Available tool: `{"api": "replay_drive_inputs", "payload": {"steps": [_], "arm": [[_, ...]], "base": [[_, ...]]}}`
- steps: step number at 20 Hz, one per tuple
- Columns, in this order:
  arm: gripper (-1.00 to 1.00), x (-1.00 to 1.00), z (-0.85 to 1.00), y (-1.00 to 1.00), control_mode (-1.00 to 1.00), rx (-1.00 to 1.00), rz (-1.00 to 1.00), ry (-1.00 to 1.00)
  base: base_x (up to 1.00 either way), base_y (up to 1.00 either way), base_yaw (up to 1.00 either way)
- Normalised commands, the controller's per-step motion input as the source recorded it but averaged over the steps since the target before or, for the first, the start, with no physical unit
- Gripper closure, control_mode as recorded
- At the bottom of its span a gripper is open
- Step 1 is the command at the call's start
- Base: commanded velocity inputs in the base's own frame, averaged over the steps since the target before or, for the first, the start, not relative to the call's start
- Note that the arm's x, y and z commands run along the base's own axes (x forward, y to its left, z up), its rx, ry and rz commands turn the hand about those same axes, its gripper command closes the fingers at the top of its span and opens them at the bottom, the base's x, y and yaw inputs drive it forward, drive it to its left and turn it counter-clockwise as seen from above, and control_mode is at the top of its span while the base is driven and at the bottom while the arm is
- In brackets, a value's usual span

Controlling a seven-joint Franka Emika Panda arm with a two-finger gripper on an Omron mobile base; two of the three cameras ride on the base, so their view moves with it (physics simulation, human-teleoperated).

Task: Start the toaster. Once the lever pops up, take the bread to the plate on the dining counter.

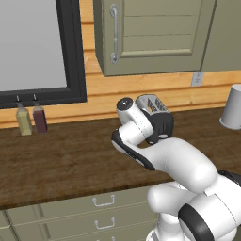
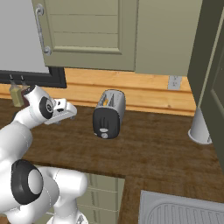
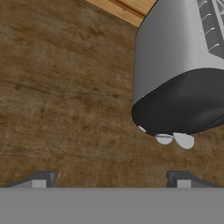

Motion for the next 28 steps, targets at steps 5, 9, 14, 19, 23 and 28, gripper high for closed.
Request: {"api": "replay_drive_inputs", "payload": {"steps": [5,9,14,19,23,28], "arm": [[-1.00,0.00,0.00,0.00,-1.00,0.00,0.00,0.00],[-1.00,0.00,0.00,0.00,-1.00,0.00,0.00,0.00],[-1.00,0.00,0.00,0.00,-1.00,0.00,0.00,0.00],[-1.00,0.00,0.00,0.00,-1.00,0.00,0.00,0.00],[-1.00,0.00,0.00,0.00,-1.00,0.00,0.00,0.00],[-1.00,0.00,0.00,0.00,-1.00,0.00,0.00,0.00]], "base": [[0.00,0.00,0.00],[0.00,0.00,0.00],[0.00,0.00,0.00],[0.00,0.00,0.00],[0.00,0.00,0.00],[0.00,0.00,0.00]]}}
